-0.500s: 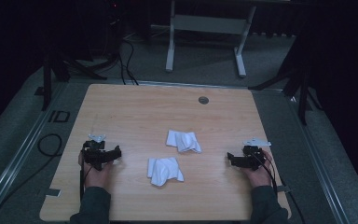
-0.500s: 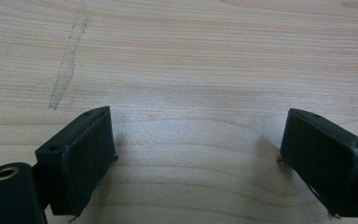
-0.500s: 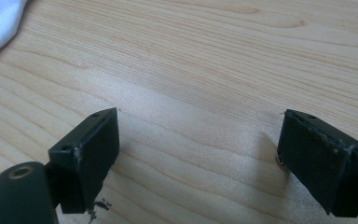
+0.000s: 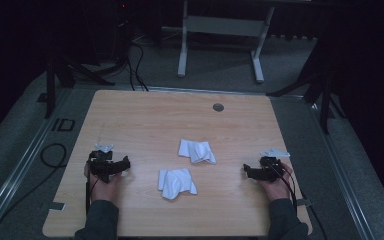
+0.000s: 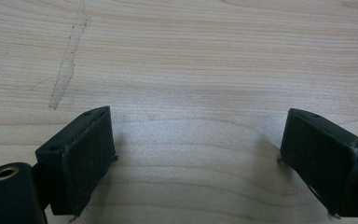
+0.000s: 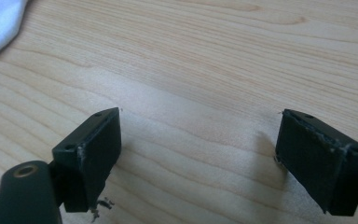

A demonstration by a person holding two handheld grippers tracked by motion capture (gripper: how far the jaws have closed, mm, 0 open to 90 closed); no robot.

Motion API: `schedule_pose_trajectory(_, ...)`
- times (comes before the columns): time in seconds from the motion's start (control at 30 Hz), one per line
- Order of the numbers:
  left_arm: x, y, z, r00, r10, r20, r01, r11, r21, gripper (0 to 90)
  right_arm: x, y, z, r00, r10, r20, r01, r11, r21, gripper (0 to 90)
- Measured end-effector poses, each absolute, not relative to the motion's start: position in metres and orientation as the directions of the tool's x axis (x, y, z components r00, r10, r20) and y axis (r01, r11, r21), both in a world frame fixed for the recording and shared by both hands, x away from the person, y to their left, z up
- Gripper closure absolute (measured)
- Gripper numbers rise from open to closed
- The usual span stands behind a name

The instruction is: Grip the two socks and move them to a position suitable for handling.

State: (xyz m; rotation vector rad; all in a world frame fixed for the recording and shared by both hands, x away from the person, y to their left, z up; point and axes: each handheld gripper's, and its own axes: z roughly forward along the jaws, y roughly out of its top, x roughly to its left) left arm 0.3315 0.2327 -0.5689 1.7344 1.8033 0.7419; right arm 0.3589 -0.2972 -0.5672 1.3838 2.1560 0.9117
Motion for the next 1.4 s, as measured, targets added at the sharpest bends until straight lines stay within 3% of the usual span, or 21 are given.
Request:
schedule_pose_trajectory(0.57, 0.331, 0.232, -0.569, -0.037, 0.999, 0.002, 0.712, 0.024, 0.701, 9.9, 0.341, -0.280, -0.546, -0.495, 0.868, -0.033, 0.600, 0.369, 0.709, 58.4)
schedule_pose_trajectory(0.8, 0.331, 0.232, -0.569, -0.036, 0.999, 0.003, 0.712, 0.023, 0.702, 10.0, 0.333, -0.271, -0.536, -0.525, 0.851, -0.034, 0.586, 0.390, 0.710, 61.4)
schedule_pose_trajectory(1.4, 0.330, 0.232, -0.569, -0.032, 0.999, 0.001, 0.710, 0.022, 0.703, 10.6, 0.317, -0.229, -0.529, -0.650, 0.758, -0.047, 0.528, 0.496, 0.690, 58.9)
